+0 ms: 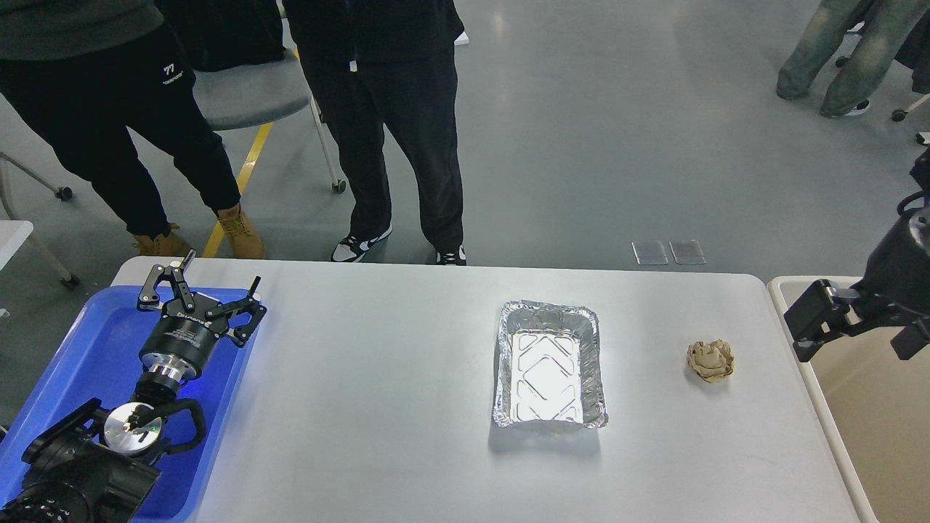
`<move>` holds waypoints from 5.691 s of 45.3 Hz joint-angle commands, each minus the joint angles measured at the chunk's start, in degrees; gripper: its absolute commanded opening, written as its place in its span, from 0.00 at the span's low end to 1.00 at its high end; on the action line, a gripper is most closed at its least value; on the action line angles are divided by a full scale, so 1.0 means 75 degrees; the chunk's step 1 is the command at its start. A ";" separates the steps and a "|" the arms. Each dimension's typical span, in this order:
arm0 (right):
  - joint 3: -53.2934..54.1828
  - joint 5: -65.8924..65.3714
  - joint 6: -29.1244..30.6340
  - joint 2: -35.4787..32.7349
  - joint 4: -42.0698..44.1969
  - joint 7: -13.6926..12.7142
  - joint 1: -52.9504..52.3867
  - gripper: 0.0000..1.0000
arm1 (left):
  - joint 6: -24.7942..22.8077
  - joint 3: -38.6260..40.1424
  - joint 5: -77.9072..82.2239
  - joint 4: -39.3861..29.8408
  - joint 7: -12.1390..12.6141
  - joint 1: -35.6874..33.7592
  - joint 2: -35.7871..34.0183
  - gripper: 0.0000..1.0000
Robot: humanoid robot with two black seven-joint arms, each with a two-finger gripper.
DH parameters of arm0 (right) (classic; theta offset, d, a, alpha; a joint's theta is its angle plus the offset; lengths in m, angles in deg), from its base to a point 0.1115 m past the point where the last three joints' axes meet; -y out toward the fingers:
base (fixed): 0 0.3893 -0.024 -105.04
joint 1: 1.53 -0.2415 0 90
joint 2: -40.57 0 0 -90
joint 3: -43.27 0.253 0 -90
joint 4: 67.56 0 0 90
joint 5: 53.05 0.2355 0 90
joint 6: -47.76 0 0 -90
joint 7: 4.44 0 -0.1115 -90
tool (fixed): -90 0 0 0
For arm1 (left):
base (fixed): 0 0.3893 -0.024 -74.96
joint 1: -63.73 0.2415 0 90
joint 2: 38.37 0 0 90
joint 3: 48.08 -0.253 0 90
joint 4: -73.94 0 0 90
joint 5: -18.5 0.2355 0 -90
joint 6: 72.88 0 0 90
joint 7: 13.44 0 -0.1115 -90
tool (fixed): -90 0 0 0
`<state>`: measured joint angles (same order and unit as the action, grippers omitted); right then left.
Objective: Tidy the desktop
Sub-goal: 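Move the right gripper over the edge of the foil tray, then lower the right gripper and pinch the foil tray's rim, then lift the foil tray with the right gripper toward the bin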
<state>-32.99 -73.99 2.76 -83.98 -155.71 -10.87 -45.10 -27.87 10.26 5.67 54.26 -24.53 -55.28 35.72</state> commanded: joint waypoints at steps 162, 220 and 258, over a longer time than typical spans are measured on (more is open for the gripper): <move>0.4063 0.0355 -0.3117 0.4606 0.8836 0.0037 0.9172 0.86 | 0.0000 0.0002 0.0000 0.0000 0.0002 0.0000 0.0000 1.00; 0.4263 0.0507 -0.1137 0.4583 0.7138 -0.0010 0.6607 0.00 | 0.0000 0.0002 0.0000 0.0000 0.0002 0.0000 0.0000 1.00; 0.2224 0.0706 0.0000 0.1888 0.3305 -0.0092 0.0853 0.00 | 0.0000 0.0002 0.0000 0.0000 0.0002 0.0000 0.0000 1.00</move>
<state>-11.64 -69.01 1.66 -65.77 -125.08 -11.37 -27.09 -27.88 10.26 5.68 54.26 -24.49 -55.28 35.72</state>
